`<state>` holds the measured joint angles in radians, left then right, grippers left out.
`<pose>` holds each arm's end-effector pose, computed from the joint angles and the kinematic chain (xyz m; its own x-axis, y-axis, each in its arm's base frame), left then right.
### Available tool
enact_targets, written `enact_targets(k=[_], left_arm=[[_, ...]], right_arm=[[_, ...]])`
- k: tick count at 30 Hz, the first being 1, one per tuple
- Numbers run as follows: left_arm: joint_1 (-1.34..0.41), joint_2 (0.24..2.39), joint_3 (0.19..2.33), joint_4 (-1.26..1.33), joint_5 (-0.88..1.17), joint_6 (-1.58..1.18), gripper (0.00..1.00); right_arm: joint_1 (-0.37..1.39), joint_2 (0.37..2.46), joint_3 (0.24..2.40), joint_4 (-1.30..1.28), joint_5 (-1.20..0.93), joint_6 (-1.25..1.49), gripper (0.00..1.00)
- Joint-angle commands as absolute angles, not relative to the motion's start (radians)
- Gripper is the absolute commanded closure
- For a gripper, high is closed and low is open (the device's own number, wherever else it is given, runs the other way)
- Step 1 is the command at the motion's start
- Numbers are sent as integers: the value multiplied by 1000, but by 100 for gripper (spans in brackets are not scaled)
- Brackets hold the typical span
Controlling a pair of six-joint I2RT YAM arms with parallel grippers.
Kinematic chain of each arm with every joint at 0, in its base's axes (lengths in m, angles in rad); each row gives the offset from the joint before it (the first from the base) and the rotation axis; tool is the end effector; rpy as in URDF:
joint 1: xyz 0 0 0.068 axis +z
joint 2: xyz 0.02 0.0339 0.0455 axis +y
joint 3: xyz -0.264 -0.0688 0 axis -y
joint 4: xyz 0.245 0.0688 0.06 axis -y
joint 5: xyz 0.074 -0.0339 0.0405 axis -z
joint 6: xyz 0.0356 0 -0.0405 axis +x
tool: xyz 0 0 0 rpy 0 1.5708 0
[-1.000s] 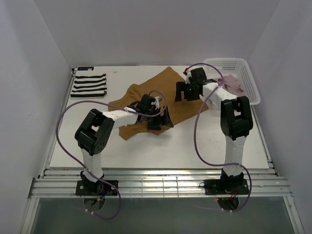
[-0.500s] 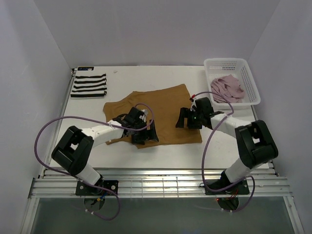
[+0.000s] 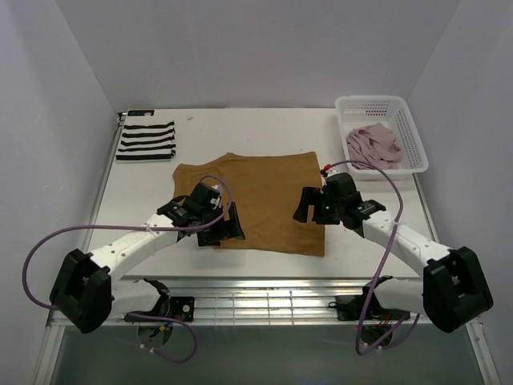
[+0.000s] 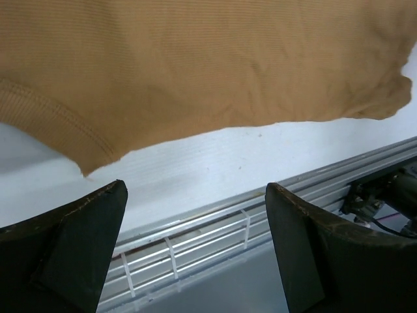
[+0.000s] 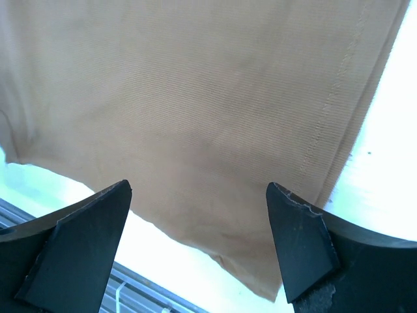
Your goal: Fold and stack the tank tops
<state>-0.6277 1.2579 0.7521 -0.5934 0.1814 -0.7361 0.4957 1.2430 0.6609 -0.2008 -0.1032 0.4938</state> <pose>0.1837 -0.1412 0.2013 -0.9667 -0.1145 -0.2288 -0.0068 0.9056 -0.4241 0.2183 0.1222 0.2017 -0.8010 0.1028 -0.5897 -0.1791 0.8989 0.4000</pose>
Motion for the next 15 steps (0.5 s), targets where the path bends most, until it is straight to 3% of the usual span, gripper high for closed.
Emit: enact_targets(k=[1,5,15], left_arm=[[-626,1152,723,-684,141,-837,2],[-624,1082,658,-735,95,-1000,2],[-617,1126,600,-632,25,-1075,2]], right_arm=[[495,1152,710,-317,-55,454,10],[494,1040,644,-409,-64,506,10],[489,836,459,-442,-48,600,10]])
